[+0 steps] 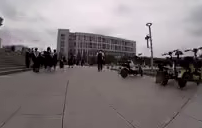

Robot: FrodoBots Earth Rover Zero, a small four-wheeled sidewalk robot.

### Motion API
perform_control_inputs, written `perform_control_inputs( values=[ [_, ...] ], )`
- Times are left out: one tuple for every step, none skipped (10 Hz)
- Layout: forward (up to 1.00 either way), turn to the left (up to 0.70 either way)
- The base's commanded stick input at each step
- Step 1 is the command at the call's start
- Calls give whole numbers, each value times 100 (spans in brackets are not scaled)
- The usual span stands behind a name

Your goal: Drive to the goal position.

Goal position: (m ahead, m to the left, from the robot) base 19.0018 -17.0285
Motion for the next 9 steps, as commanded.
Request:
perform_control_inputs(
  values=[
    [70, 0],
    [70, 0],
    [70, 0],
    [70, 0],
    [70, 0],
    [70, 0],
    [70, 0],
    [70, 0],
    [70, 0]
  ],
)
